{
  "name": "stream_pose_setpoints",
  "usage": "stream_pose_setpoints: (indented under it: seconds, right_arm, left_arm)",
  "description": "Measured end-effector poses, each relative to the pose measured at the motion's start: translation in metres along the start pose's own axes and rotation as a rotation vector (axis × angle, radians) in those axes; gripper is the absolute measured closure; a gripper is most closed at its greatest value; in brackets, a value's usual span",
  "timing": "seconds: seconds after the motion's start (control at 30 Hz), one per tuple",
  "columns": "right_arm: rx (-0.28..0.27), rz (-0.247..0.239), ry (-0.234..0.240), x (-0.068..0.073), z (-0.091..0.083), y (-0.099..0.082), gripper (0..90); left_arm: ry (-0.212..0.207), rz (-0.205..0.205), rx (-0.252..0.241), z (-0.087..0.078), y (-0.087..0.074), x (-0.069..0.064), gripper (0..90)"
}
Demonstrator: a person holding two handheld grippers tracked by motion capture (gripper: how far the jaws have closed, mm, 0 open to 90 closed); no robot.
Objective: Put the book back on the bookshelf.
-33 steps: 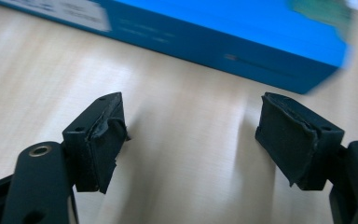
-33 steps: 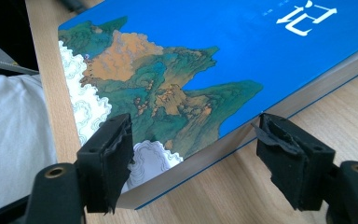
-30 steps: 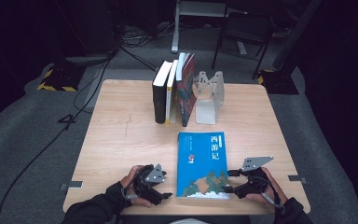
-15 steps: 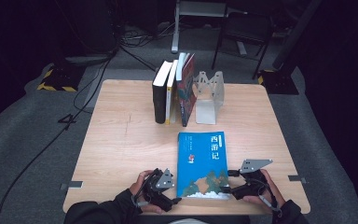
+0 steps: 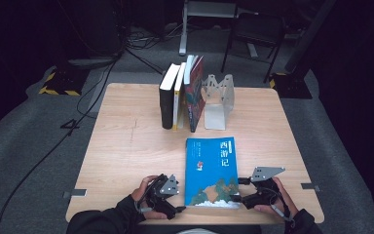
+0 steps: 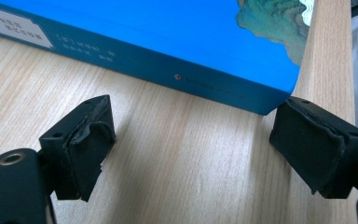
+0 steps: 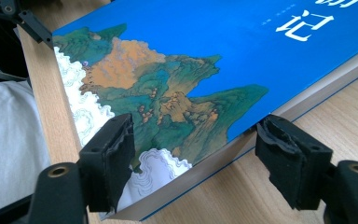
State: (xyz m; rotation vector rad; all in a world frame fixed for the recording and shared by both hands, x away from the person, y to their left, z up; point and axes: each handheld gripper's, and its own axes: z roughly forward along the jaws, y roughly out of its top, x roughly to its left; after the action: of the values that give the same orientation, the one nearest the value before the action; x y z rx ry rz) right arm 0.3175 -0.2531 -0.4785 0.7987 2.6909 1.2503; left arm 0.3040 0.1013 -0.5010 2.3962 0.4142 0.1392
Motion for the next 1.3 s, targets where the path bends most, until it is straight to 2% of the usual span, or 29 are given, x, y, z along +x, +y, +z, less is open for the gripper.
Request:
stream_pose_setpoints:
  seconds: [0.03,0.2,0.4,0.43,0.63,0.73,0.77,0.9,1.0,1.07,1.17,1.27,1.3]
  right_arm:
    - [0.001,-0.002,0.004,0.001,0.0,0.0,28.1]
    - [0.008,-0.016,0.036,0.006,0.005,0.003,28.1]
    - [0.002,-0.033,0.039,0.015,0.012,0.009,28.2]
    - [0.002,-0.033,0.039,0.015,0.012,0.009,28.2]
    - [0.026,-0.102,0.053,0.026,0.02,0.01,34.4]
    - [0.042,-0.141,0.004,0.029,0.019,0.008,34.2]
    - [0.04,-0.155,-0.036,0.028,0.016,0.006,34.2]
    - [0.019,-0.079,-0.131,0.016,0.009,0.001,29.0]
    - [-0.002,-0.025,-0.219,0.006,0.012,0.001,24.8]
    - [-0.001,-0.026,-0.276,0.002,0.015,0.002,21.5]
    - [0.01,-0.048,-0.346,-0.001,0.021,0.005,21.3]
    - [0.025,-0.03,-0.376,-0.007,0.029,0.004,23.5]
    - [0.025,-0.026,-0.384,-0.009,0.031,0.004,22.1]
  left_arm:
    - [0.004,-0.003,-0.006,-0.001,-0.001,0.002,13.3]
    - [0.081,-0.104,0.001,-0.01,-0.011,0.027,11.2]
    - [0.111,-0.136,0.014,-0.013,-0.016,0.05,4.8]
    - [0.111,-0.136,0.014,-0.013,-0.016,0.05,3.9]
    - [0.152,-0.177,0.013,-0.017,-0.02,0.075,4.4]
    - [0.173,-0.197,0.018,-0.016,-0.018,0.086,3.1]
    - [0.189,-0.202,0.012,-0.016,-0.018,0.09,3.3]
    - [0.233,-0.216,-0.01,-0.015,-0.018,0.102,5.8]
    - [0.226,-0.24,-0.003,-0.014,-0.017,0.112,3.2]
    - [0.218,-0.253,-0.008,-0.013,-0.017,0.116,3.0]
    - [0.22,-0.254,-0.007,-0.015,-0.017,0.113,6.2]
    - [0.222,-0.259,-0.018,-0.017,-0.016,0.105,17.9]
    - [0.209,-0.263,-0.028,-0.018,-0.016,0.102,19.7]
